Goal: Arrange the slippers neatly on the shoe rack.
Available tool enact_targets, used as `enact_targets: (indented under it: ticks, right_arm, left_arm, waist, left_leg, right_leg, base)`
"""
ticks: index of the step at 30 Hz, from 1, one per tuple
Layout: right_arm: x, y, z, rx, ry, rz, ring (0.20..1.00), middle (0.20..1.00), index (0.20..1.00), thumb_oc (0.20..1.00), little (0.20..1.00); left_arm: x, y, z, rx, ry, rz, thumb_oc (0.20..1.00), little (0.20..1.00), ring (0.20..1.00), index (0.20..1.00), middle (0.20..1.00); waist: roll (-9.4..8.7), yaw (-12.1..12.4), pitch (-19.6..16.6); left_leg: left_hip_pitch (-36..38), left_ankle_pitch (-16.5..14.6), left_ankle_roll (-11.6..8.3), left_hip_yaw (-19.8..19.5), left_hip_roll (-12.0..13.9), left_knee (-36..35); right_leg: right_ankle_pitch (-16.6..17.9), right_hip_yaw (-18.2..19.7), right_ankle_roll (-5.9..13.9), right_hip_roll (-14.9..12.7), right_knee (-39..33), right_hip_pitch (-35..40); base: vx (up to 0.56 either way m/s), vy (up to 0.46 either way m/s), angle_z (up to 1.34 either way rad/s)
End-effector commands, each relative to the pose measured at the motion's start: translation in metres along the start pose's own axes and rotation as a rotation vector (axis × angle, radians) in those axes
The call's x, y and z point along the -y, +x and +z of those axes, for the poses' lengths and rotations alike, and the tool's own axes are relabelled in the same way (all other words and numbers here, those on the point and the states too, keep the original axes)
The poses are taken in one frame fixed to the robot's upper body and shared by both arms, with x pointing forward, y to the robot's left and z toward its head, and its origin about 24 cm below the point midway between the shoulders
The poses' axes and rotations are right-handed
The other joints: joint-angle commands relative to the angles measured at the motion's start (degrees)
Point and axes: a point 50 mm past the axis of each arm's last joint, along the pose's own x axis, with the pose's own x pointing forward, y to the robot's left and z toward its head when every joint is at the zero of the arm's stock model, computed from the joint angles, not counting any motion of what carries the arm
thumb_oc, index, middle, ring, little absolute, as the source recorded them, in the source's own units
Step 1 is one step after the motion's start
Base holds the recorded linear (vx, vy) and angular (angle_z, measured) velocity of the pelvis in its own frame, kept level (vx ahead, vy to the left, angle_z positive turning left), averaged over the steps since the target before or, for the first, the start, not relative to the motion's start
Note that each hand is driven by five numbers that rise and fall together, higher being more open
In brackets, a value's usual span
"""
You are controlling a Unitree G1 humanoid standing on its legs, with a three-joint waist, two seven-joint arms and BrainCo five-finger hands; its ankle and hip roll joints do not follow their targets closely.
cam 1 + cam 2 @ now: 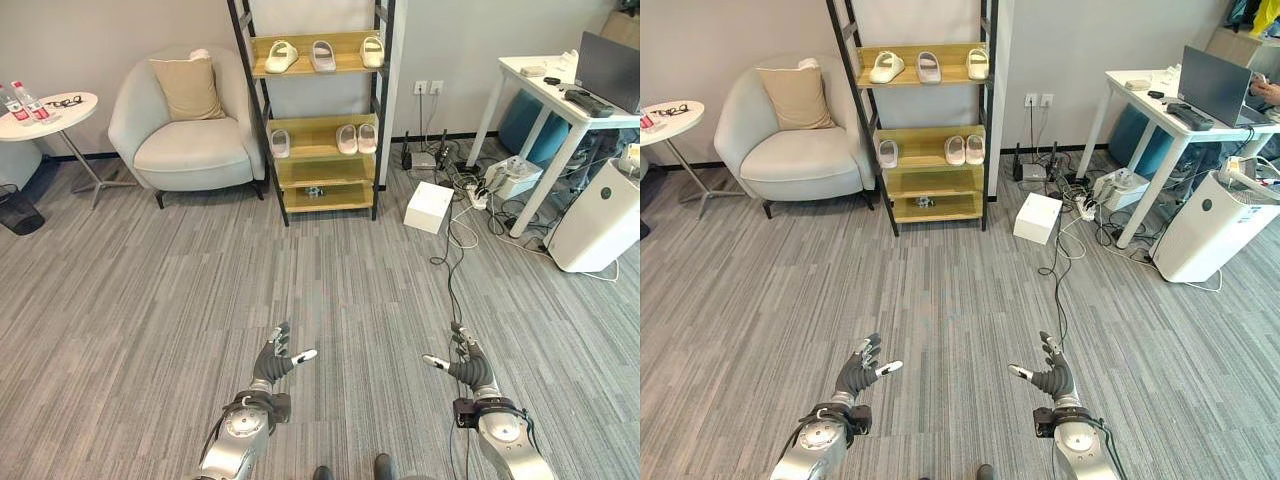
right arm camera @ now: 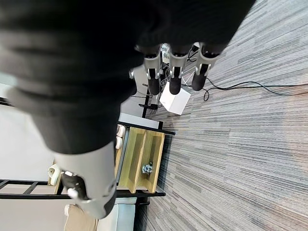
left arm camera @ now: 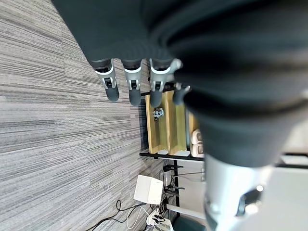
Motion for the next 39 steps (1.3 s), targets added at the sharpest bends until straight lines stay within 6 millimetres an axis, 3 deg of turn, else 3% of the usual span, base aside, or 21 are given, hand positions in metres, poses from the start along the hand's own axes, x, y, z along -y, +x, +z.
enact_targets:
  ticks: [1,19,28,32,34,36,37,38,39]
  right_arm:
    - [0.006,0.009,0.022,0.113,-0.028,-0.005,1.000,1.000,1.000,1.000,1.000]
    - [0.005,-0.001,0.000,0.021,-0.027,0.013,1.000,1.000,1.000,1.000,1.000]
    - [-0.001,0.003,0.004,0.033,-0.067,0.042,1.000,1.000,1.000,1.000,1.000]
    - [0.006,0.008,0.009,0.050,-0.079,0.021,1.000,1.000,1.000,1.000,1.000]
    - [0.011,0.010,0.012,0.060,-0.085,0.006,1.000,1.000,1.000,1.000,1.000]
    - [0.014,0.012,0.012,0.056,-0.089,-0.012,1.000,1.000,1.000,1.000,1.000]
    - [0.015,0.012,0.013,0.055,-0.104,-0.011,1.000,1.000,1.000,1.000,1.000]
    - [0.015,0.012,0.013,0.054,-0.104,-0.011,1.000,1.000,1.000,1.000,1.000]
    - [0.016,0.011,0.012,0.056,-0.094,-0.016,1.000,1.000,1.000,1.000,1.000]
  left_arm:
    - [-0.007,0.011,0.021,0.100,0.002,0.019,1.000,1.000,1.000,1.000,1.000]
    - [-0.012,0.003,0.019,0.105,0.084,-0.017,1.000,1.000,1.000,1.000,1.000]
    - [-0.015,0.004,0.021,0.109,0.074,0.007,1.000,1.000,1.000,1.000,1.000]
    - [-0.021,0.001,0.025,0.129,0.085,0.011,1.000,1.000,1.000,1.000,1.000]
    - [-0.027,-0.001,0.024,0.128,0.100,0.019,1.000,1.000,1.000,1.000,1.000]
    - [-0.033,0.000,0.023,0.117,0.109,0.039,1.000,1.000,1.000,1.000,1.000]
    - [-0.037,0.001,0.022,0.111,0.122,0.053,1.000,1.000,1.000,1.000,1.000]
    - [-0.037,0.001,0.022,0.110,0.122,0.053,1.000,1.000,1.000,1.000,1.000]
    - [-0.037,0.004,0.025,0.120,0.134,0.058,1.000,1.000,1.000,1.000,1.000]
  waist:
    - [-1.56,-0.20,0.52]
    - [-1.67,-0.67,1.83]
    - [-2.25,-0.21,2.89]
    - [-2.41,-0.06,3.20]
    - [-2.12,-0.01,3.80]
    - [-1.72,0.34,5.10]
    - [-1.58,0.12,6.36]
    - [-1.63,0.09,6.37]
    - [-1.41,-0.52,7.17]
  left_leg:
    - [3.68,-10.65,0.05,-2.43,-0.34,0.01]
    - [2.46,-10.58,-0.18,-1.24,-0.23,0.01]
    - [1.39,-10.35,0.10,-1.07,-0.12,0.01]
    - [0.60,-10.57,0.77,-1.46,-0.69,0.01]
    - [0.42,-10.92,1.62,-1.55,-0.95,0.01]
    - [0.06,-11.19,2.42,-1.46,-1.33,0.27]
    - [-0.01,-11.73,3.37,-1.08,-1.87,1.19]
    - [0.09,-11.92,3.39,-1.13,-1.95,1.25]
    - [0.51,-12.03,3.57,-1.39,-2.09,1.23]
  right_leg:
    - [-11.23,1.36,2.80,-2.01,0.10,5.45]
    - [-11.09,1.17,3.26,-2.12,0.10,4.01]
    - [-10.85,2.00,3.46,-1.85,0.10,2.81]
    - [-10.74,1.72,3.95,-2.29,0.10,2.62]
    - [-11.18,1.81,4.39,-2.68,4.01,0.67]
    - [-12.02,1.62,5.84,-2.96,12.55,-4.12]
    - [-9.74,1.69,7.46,-3.74,21.66,-8.97]
    - [-10.06,1.68,7.52,-3.83,21.93,-8.94]
    - [-8.69,2.31,7.28,-3.92,28.14,-12.48]
  base:
    - [0.00,0.000,0.00]
    - [0.01,-0.001,0.00]
    - [0.04,0.007,-0.02]
    - [0.08,0.125,-0.03]
    - [0.04,0.182,-0.01]
    - [0.00,0.228,-0.10]
    - [0.01,0.147,-0.20]
    - [0.07,0.189,-0.27]
    - [0.15,0.094,-0.03]
